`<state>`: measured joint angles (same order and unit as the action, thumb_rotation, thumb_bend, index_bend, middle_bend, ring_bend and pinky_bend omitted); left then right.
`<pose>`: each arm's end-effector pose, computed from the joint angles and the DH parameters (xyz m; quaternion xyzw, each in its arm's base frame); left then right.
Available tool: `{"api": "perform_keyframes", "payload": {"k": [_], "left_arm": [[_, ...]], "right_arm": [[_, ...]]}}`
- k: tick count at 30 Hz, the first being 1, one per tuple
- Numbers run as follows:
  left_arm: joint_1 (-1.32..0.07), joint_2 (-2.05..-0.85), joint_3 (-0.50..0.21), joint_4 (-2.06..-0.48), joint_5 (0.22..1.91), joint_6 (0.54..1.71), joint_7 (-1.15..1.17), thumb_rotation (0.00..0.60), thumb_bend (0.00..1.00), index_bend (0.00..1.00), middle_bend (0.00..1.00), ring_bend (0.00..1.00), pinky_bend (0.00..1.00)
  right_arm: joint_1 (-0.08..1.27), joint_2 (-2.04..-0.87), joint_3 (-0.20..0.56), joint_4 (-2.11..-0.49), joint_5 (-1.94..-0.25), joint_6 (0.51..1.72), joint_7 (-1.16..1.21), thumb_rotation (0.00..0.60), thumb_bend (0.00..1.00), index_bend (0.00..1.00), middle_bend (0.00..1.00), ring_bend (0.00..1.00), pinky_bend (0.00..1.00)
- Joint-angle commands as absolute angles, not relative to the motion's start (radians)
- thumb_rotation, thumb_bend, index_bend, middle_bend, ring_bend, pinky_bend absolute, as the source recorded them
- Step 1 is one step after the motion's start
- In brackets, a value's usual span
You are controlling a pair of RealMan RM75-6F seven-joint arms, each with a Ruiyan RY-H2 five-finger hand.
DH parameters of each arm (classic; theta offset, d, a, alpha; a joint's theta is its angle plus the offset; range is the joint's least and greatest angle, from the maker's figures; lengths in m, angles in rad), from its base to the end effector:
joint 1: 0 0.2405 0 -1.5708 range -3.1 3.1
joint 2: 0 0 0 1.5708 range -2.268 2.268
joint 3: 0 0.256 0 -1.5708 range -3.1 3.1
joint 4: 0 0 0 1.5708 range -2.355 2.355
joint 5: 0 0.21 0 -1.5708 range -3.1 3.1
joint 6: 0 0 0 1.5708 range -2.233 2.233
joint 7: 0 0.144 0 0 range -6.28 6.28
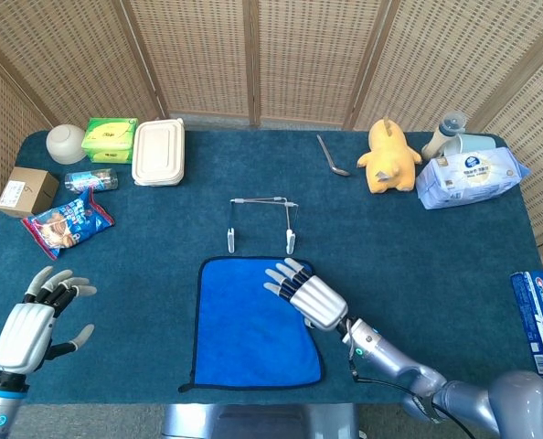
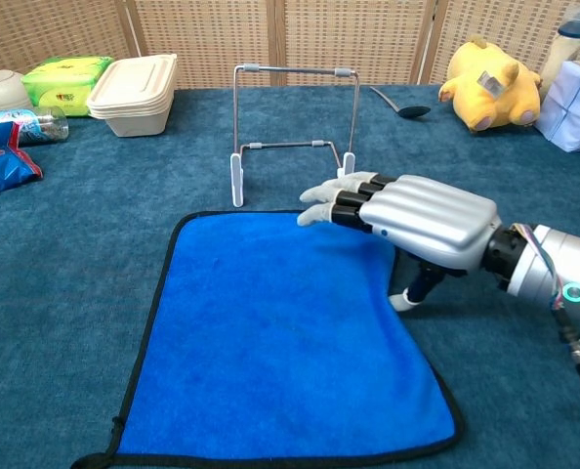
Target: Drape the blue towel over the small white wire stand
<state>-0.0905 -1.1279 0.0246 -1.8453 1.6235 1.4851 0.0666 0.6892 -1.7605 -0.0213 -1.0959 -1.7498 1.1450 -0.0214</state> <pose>-0.2490 0.1612 0.1266 -0.6124 -0.4273 -0.4420 0.4970 -0.1562 -0.2890 -0.0756 0.8281 -0.2110 0.4334 0.2862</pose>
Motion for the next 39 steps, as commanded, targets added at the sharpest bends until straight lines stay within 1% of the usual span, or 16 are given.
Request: {"api": "perform_keyframes", "payload": {"k": [1,5,8,10,13,18,21,23,25,28,31,39], "left_arm": [[-0.089,-1.128,0.025,-1.843,1.623,1.487,0.064,0.6,0.38,0.32,0.28,0.17,0.05],[-0.088,-1.127,0.025,-1.841,1.624,1.49,0.061,0.6,0.38,0.32,0.28,0.17,0.05],[-0.087,-1.125,0.025,-1.84,1.625,1.492,0.059,0.6,0.38,0.32,0.28,0.17,0.05],[-0.086,-1.126,0.025,-1.838,1.625,1.494,0.057,0.6,0.38,0.32,0.28,0.17,0.05],[-0.086,-1.126,0.026,-1.837,1.625,1.493,0.056,0.6,0.38,0.32,0.28,0.17,0.05],[-0.086,-1.127,0.025,-1.836,1.624,1.492,0.055,0.6,0.38,0.32,0.28,0.17,0.05],[-0.087,-1.126,0.025,-1.836,1.624,1.491,0.055,0.6,0.38,0.32,0.28,0.17,0.05],[-0.087,-1.126,0.025,-1.836,1.624,1.491,0.056,0.6,0.38,0.32,0.28,0.17,0.05],[-0.087,-1.126,0.025,-1.836,1.625,1.49,0.056,0.6,0.38,0.32,0.28,0.17,0.05],[-0.088,-1.127,0.026,-1.837,1.625,1.487,0.059,0.6,0.38,0.32,0.28,0.17,0.05],[-0.091,-1.125,0.026,-1.836,1.624,1.483,0.064,0.6,0.38,0.32,0.28,0.17,0.05],[-0.122,-1.108,0.033,-1.812,1.637,1.426,0.137,0.6,0.38,0.32,0.28,0.17,0.05]], "right_arm": [[0.693,-1.769,-0.02,-1.091,-1.746,1.143,-0.018,0.6,0.12,0.16,0.07,0.0,0.0],[0.695,-1.786,-0.017,-1.079,-1.742,1.148,-0.011,0.6,0.17,0.21,0.09,0.0,0.0],[0.696,-1.797,-0.014,-1.068,-1.738,1.153,-0.005,0.6,0.24,0.23,0.09,0.0,0.0],[0.697,-1.803,-0.014,-1.061,-1.737,1.154,0.0,0.6,0.3,0.25,0.09,0.0,0.0],[0.697,-1.809,-0.015,-1.051,-1.735,1.159,0.008,0.6,0.37,0.27,0.1,0.0,0.0],[0.696,-1.816,-0.016,-1.04,-1.732,1.163,0.016,0.6,0.42,0.29,0.1,0.0,0.0],[0.696,-1.817,-0.018,-1.037,-1.733,1.166,0.019,0.6,0.43,0.35,0.12,0.0,0.0],[0.695,-1.818,-0.019,-1.035,-1.732,1.17,0.023,0.6,0.43,0.42,0.14,0.0,0.0],[0.695,-1.819,-0.02,-1.033,-1.734,1.175,0.027,0.6,0.43,0.52,0.17,0.0,0.0],[0.694,-1.821,-0.027,-1.029,-1.74,1.183,0.033,0.6,0.42,0.62,0.21,0.02,0.0],[0.693,-1.824,-0.032,-1.024,-1.743,1.187,0.041,0.6,0.41,0.66,0.24,0.03,0.0],[0.687,-1.83,-0.029,-1.018,-1.736,1.2,0.057,0.6,0.4,0.67,0.25,0.03,0.0]]}}
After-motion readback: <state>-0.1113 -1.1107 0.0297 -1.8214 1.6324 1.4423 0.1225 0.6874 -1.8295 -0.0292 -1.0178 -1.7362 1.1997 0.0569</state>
